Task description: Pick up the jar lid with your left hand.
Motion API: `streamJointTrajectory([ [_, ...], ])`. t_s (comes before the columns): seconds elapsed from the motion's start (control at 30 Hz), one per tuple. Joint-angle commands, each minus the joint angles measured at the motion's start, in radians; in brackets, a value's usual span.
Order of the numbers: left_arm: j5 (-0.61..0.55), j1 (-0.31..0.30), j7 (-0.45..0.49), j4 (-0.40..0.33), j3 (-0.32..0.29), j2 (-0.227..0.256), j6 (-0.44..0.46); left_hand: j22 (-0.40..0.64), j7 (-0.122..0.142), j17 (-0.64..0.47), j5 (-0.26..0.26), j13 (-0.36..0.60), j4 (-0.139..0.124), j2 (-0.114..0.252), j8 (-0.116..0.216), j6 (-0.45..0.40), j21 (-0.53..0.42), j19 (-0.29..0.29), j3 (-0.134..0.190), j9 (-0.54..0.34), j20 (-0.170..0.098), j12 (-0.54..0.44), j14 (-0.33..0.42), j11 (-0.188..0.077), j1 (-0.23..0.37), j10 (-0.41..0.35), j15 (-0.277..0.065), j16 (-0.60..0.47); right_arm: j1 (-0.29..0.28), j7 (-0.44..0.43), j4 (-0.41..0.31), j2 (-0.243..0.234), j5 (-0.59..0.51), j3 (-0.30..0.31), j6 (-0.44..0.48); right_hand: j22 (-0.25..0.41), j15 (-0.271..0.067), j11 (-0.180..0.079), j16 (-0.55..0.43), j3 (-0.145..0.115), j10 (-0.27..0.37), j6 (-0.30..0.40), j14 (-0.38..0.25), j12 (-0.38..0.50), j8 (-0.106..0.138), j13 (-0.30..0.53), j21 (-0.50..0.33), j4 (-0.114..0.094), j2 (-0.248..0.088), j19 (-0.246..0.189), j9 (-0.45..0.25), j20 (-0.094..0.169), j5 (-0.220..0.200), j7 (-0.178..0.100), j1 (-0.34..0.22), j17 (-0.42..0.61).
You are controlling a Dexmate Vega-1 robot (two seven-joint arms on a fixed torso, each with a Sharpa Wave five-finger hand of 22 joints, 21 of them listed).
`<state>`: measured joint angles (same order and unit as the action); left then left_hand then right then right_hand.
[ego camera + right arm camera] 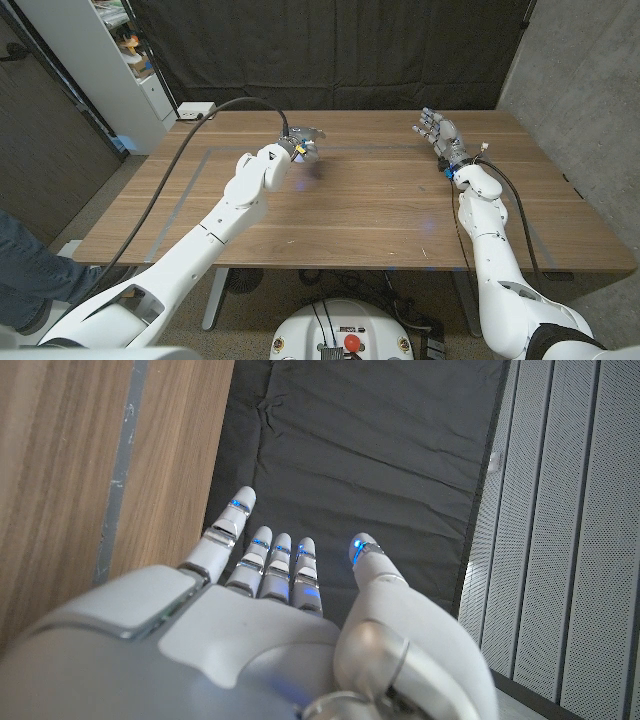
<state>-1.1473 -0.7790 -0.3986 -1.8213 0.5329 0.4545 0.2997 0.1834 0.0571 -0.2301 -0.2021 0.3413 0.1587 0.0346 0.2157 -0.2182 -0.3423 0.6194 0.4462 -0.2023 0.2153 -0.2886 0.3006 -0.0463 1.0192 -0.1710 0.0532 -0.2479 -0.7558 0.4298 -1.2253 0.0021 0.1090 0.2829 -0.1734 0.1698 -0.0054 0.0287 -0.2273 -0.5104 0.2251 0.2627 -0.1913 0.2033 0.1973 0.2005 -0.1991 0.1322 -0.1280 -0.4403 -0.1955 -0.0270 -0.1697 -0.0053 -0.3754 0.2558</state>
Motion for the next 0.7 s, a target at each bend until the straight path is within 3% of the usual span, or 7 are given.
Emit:
streamJointTrajectory([
  [0.03,-0.014,-0.001,-0.009,-0.065,-0.031,0.010,-0.005,0.003,-0.002,-0.006,0.005,0.005,0.000,-0.001,0.006,-0.006,0.006,0.001,-0.006,-0.004,0.004,-0.005,0.011,-0.005,0.011,-0.011,-0.002,-0.006,-0.005,-0.015,-0.023,0.001,0.002,-0.009,0.014,0.001,0.005,0.007,-0.005,0.005,0.001,0.007,0.000,-0.003,0.004,0.000,0.005,-0.001,-0.001,-0.003,-0.003,-0.002,-0.006,0.006,-0.004,-0.001],
  [0.7,-0.006,-0.021,-0.028,-0.132,-0.075,0.013,-0.012,0.004,-0.003,-0.009,0.004,0.007,-0.001,0.004,0.007,-0.013,0.010,0.004,-0.015,-0.004,0.003,-0.008,0.018,-0.007,0.017,-0.018,-0.002,-0.011,-0.022,-0.021,-0.057,-0.003,0.007,-0.024,0.015,0.002,0.004,0.006,-0.005,0.007,0.002,0.008,0.000,-0.003,0.004,0.000,0.005,0.000,-0.003,-0.004,-0.003,-0.003,-0.006,0.005,-0.007,-0.002],
])
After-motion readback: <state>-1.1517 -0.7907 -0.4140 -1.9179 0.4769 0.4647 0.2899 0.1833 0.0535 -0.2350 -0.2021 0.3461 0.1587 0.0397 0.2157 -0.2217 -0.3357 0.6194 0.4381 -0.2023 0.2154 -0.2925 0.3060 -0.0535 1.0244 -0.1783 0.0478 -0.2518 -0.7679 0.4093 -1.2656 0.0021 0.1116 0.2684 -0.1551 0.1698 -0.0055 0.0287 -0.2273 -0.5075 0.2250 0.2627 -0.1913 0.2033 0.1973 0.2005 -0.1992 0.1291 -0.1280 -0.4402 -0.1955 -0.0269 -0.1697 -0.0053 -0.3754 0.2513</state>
